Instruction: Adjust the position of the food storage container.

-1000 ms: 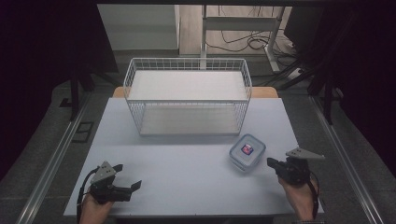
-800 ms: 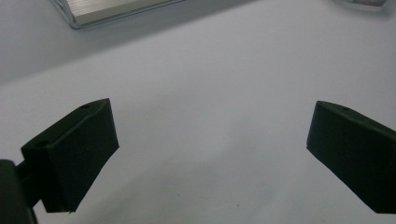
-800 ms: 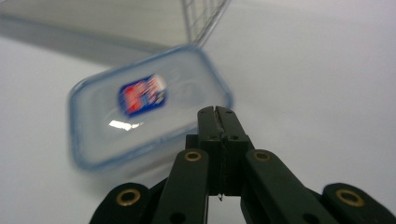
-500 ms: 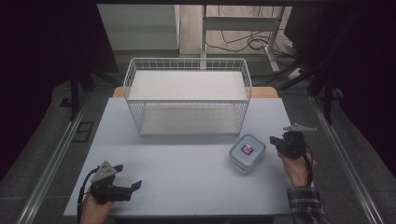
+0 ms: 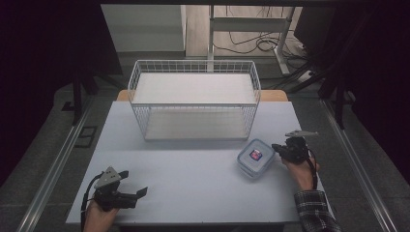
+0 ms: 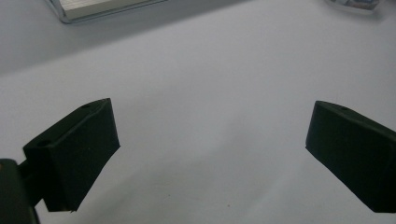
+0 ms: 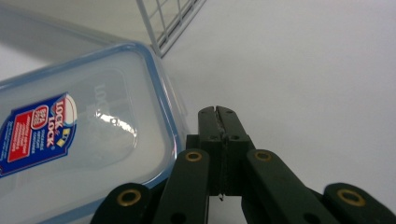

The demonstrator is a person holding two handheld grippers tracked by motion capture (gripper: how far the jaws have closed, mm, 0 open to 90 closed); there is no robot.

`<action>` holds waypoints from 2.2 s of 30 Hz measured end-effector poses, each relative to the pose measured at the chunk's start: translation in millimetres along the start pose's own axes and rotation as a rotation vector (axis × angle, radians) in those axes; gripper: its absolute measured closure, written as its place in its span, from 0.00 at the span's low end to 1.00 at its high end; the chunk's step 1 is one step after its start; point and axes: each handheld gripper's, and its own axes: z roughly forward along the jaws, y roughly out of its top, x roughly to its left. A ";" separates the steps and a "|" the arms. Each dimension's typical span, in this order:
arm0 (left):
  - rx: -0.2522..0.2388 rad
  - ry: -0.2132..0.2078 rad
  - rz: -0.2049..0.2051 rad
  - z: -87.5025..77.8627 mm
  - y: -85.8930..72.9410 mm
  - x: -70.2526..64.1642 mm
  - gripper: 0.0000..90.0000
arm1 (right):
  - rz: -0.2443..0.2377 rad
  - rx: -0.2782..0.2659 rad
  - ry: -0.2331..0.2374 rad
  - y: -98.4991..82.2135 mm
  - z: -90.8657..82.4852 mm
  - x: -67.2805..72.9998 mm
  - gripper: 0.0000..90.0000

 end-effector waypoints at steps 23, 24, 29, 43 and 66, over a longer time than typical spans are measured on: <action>0.011 0.012 -0.003 1.8 0.2 0.6 0.04 | -0.059 0.086 0.152 -15.1 -15.8 72.1 0.99; 0.011 0.012 0.001 1.9 0.4 0.2 0.04 | -0.063 0.086 0.157 -15.2 -15.4 74.7 0.99; 0.014 0.013 0.009 2.4 0.8 -0.9 0.04 | -0.088 0.100 0.195 -15.6 -13.2 92.0 0.99; 0.009 0.006 -0.009 3.4 1.4 -0.2 0.04 | -0.113 0.088 0.259 -10.9 -4.3 129.1 0.99; -0.005 -0.049 0.087 4.2 7.3 -19.5 0.05 | -0.178 0.019 0.285 -18.8 -19.1 159.2 0.87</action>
